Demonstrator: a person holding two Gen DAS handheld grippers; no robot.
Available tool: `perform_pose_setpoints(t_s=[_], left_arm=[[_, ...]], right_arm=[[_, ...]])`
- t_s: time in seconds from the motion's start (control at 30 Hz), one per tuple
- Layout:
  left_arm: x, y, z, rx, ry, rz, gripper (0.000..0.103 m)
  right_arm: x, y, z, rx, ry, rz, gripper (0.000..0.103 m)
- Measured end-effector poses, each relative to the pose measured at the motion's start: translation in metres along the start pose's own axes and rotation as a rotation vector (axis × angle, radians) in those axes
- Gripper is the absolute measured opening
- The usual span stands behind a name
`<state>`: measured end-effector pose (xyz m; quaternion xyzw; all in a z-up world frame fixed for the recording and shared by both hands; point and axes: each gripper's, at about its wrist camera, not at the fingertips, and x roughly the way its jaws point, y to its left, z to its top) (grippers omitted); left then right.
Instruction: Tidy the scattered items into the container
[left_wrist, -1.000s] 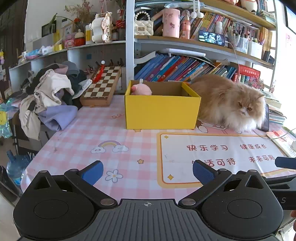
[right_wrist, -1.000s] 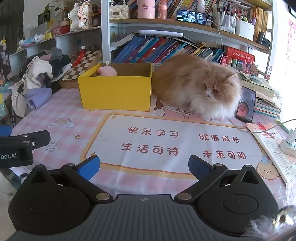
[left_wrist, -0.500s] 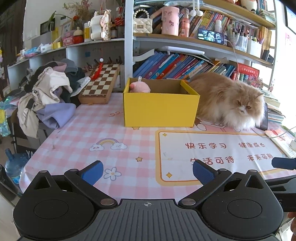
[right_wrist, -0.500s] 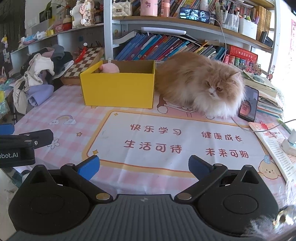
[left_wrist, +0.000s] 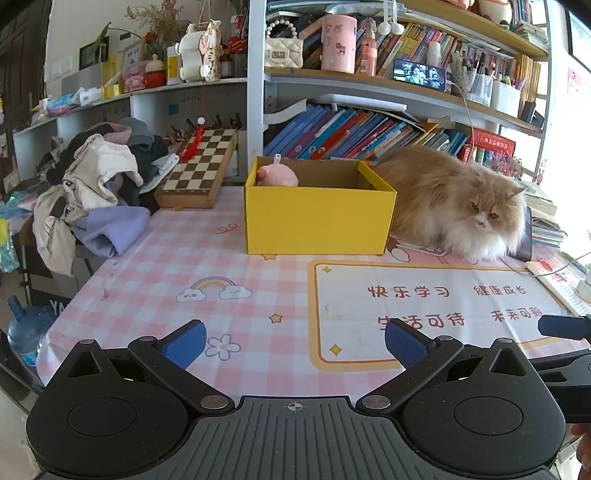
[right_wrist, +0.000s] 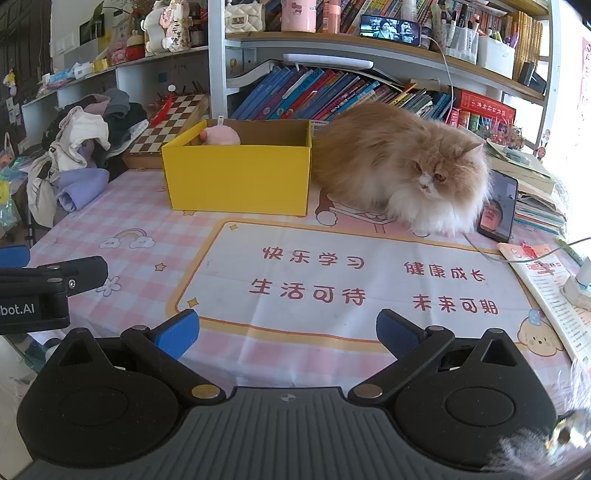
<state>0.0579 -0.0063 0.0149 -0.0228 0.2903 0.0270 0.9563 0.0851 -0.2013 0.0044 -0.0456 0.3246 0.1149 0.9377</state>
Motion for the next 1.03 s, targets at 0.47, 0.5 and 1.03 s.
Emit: perform_pose_setpoints(t_s=[0.47, 0.5, 1.03], left_arm=[[0.0030, 0.0005, -0.0008, -0.004, 0.008, -0.020, 0.103], [0.0027, 0.0001, -0.0010, 0.000, 0.005, -0.018, 0.103], [0.0077, 0.0034, -0.0004, 0.014, 0.008, -0.021, 0.103]], right_arm=[[0.0005, 0.0016, 0.0014, 0.002, 0.003, 0.002, 0.103], [0.0003, 0.0017, 0.0008, 0.002, 0.003, 0.002, 0.103], [0.0095, 0.0068, 0.0021, -0.007, 0.026, 0.005, 0.103]])
